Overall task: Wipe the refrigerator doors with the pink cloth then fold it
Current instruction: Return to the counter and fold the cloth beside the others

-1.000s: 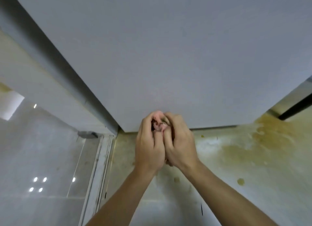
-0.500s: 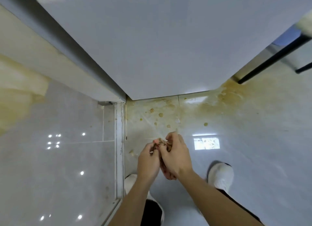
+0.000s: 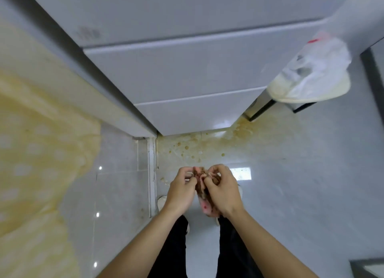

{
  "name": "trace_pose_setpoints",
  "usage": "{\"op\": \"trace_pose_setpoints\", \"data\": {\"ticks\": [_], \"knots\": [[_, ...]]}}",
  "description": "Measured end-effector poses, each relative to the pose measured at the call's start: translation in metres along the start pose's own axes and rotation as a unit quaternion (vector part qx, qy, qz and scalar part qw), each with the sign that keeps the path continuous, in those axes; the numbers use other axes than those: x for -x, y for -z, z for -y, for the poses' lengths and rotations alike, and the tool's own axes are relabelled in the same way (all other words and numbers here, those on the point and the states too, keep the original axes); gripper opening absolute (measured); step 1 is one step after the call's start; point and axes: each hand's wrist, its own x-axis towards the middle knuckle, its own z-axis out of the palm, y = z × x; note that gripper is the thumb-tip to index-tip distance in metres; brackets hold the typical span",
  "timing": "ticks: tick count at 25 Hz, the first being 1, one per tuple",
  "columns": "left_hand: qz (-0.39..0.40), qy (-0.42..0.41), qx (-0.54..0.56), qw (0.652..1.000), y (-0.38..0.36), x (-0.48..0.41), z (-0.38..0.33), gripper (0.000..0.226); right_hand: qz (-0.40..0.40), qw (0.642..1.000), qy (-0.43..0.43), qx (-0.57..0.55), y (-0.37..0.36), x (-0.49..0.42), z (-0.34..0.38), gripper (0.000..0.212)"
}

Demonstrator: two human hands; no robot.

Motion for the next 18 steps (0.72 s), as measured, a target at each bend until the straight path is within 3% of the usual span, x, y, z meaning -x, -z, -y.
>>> {"op": "trace_pose_setpoints", "data": {"ticks": [9,14,18], "knots": [[0.044,-0.133,-0.040,0.989,0.024,0.095,-0.103,0.021,-0.170,0.970,-0.030,-0.171,0.096,0.098,0.066,0.019],[0.131,-0.141,-0.114,0.975,-0.011,0.105,-0.124,0.022,-0.313,0.914,-0.079,-0.247,0.139,0.134,0.047,0.018],[0.187,-0.158,-0.185,0.952,-0.067,0.108,-0.152,0.022,-0.367,0.882,-0.100,-0.279,0.186,0.147,0.010,0.015]]}}
